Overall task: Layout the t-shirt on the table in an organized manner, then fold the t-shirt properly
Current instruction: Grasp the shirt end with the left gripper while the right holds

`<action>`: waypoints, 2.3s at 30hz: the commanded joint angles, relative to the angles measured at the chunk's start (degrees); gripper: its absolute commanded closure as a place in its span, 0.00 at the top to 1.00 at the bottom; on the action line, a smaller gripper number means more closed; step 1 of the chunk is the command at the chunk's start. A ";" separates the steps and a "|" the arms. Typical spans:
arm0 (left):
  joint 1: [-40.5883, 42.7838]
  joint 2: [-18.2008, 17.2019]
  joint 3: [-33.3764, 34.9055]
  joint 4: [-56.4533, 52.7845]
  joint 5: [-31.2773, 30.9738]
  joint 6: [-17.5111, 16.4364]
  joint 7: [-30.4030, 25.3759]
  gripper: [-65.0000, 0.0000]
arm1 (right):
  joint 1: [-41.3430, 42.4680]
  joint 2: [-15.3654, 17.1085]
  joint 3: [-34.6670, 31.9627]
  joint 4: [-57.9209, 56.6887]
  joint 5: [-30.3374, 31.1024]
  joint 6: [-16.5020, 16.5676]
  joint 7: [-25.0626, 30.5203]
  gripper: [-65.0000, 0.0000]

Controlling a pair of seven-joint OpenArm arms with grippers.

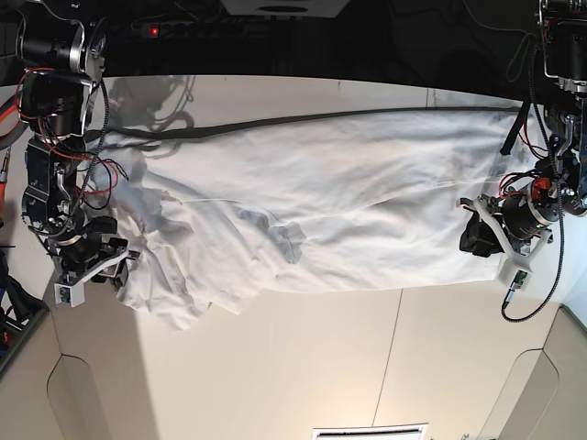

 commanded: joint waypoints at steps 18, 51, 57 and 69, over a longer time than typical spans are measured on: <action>-0.92 -0.94 -0.48 0.85 -0.79 0.02 -1.03 0.33 | 1.25 0.46 0.07 -9.79 2.29 5.97 6.88 0.37; -30.47 -1.11 -9.68 -47.69 -1.88 3.39 -7.45 0.51 | 1.11 4.31 0.07 -9.79 7.43 8.66 4.94 0.00; -32.33 -0.94 -14.36 -58.93 -2.29 1.38 -10.10 0.51 | 1.14 4.26 0.07 -9.79 7.80 8.66 4.94 0.00; -32.48 3.30 -14.25 -59.36 -2.03 0.22 -10.05 0.51 | 1.11 4.26 0.07 -9.79 7.80 8.66 4.92 0.00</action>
